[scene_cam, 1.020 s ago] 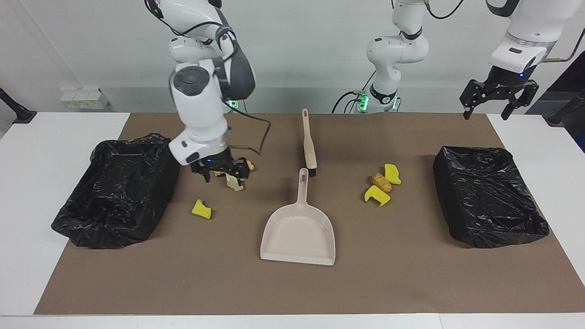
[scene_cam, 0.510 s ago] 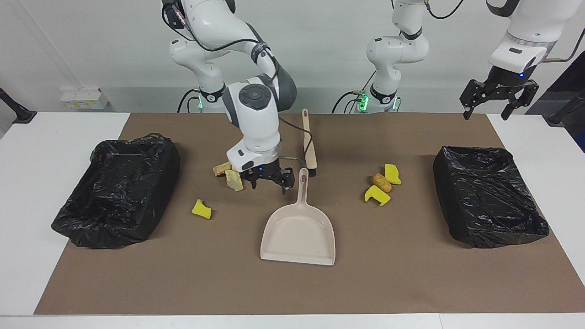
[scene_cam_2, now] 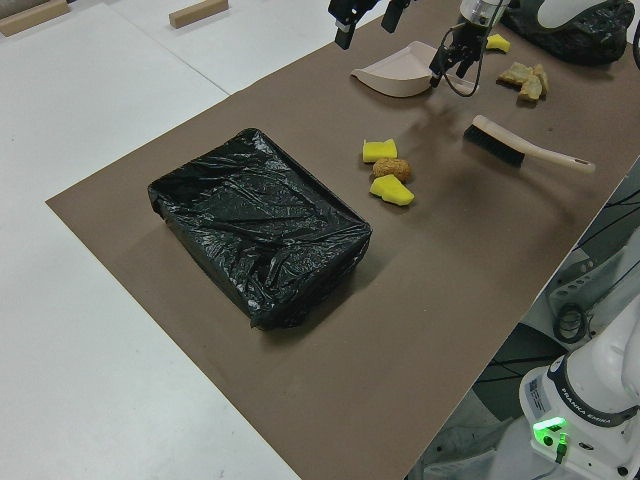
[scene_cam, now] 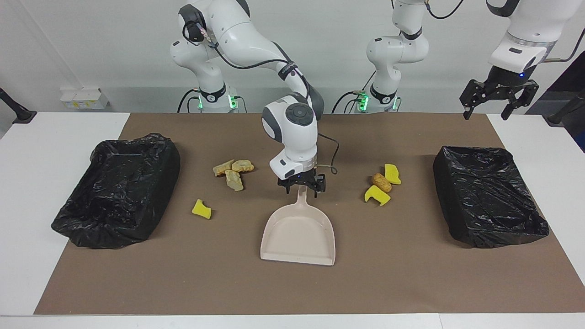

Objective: Sweep and dump trash in bin
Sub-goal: 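Reach the right gripper to the beige dustpan handle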

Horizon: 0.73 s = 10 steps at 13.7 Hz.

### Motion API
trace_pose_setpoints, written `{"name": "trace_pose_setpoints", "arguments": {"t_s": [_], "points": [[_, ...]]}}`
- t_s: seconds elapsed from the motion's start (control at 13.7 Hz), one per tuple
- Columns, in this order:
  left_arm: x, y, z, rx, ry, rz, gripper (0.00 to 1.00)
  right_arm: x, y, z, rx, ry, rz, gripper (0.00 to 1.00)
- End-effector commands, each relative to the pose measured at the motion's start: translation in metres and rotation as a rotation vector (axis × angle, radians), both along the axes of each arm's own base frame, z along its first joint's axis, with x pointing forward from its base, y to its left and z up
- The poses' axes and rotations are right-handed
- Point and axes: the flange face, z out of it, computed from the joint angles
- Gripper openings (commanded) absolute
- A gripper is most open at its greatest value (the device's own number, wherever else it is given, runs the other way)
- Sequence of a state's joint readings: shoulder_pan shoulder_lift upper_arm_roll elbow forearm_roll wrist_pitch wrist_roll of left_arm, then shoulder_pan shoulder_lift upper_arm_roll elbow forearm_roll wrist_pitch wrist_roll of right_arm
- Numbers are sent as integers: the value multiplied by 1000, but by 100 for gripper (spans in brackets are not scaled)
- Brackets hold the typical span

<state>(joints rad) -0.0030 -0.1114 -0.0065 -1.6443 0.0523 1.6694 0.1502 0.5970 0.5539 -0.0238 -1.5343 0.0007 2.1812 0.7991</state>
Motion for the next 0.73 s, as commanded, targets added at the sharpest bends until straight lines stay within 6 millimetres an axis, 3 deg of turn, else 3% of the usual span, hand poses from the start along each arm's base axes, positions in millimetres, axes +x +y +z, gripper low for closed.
{"name": "trace_pose_setpoints", "arguments": {"t_s": [0.0,0.22,0.51,0.66], "points": [[-2,3,4,0,8,3,100,-2,-3,2,-2,0,-15,85],[-2,2,4,0,8,1,100,-6,-5,2,-24,27,-14,57],[-2,2,4,-1,8,6,100,-11,-5,3,-67,40,13,51],[-4,-9,2,0,18,-14,100,-11,-5,4,-67,38,14,51]]}}
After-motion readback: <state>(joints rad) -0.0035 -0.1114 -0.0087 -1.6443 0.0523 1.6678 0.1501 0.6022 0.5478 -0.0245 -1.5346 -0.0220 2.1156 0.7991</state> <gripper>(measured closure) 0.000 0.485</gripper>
